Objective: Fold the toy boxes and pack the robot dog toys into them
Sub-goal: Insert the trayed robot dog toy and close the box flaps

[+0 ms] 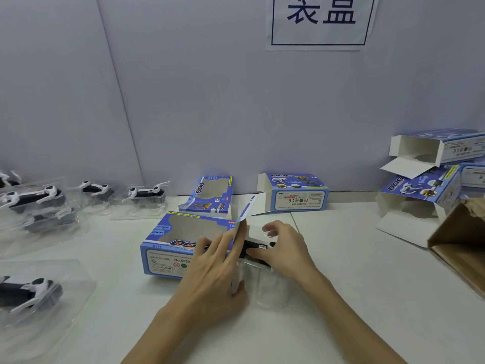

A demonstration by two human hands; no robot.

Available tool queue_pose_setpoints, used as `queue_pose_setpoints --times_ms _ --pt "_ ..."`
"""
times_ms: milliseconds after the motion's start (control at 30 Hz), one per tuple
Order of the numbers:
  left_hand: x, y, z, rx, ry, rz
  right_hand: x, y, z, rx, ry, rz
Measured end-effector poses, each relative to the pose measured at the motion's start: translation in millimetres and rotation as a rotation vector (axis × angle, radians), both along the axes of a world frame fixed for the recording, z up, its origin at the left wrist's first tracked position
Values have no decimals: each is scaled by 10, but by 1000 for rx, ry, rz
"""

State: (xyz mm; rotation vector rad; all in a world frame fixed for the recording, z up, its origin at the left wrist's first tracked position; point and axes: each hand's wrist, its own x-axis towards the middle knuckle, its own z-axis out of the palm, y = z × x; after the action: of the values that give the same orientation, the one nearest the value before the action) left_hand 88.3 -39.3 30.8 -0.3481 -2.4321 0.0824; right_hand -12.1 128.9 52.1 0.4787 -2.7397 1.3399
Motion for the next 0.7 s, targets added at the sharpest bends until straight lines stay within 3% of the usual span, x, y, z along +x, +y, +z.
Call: queue_pose_setpoints --times_ms 200,500,700 --pt "-2 35 -8 31 -10 -16 -70 138 75 34 -51 144" --pt "8 101 -6 41 -8 -48 -86 121 72 -16 -20 188" --pt "12 71 2 69 -51 -46 -51 -5 2 -397 -78 61"
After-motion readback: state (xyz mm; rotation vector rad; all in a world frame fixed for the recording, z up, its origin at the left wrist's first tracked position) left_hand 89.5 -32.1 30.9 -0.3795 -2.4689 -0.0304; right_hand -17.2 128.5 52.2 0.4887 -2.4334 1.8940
